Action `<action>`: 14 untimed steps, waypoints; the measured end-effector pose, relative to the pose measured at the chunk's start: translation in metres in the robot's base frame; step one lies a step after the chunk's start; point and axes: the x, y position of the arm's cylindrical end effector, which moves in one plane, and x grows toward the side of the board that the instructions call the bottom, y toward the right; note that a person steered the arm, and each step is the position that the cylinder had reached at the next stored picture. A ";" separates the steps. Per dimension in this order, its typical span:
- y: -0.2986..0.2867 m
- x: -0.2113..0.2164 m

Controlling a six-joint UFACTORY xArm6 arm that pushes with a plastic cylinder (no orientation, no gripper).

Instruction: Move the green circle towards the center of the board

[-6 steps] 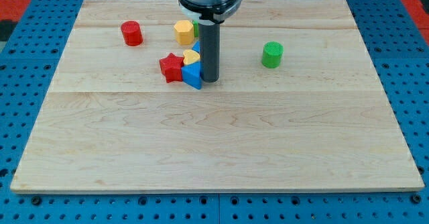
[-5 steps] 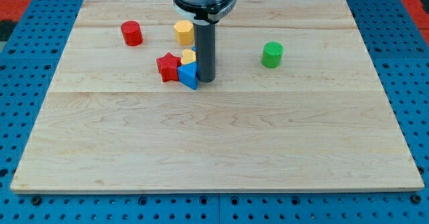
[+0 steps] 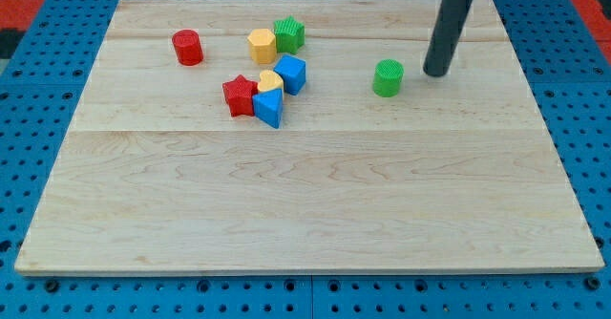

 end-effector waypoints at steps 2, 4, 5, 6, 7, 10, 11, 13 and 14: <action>-0.054 0.001; -0.083 0.041; -0.086 0.055; -0.074 0.065; -0.061 0.082; -0.012 0.163; -0.018 0.149; -0.046 0.142; -0.064 0.144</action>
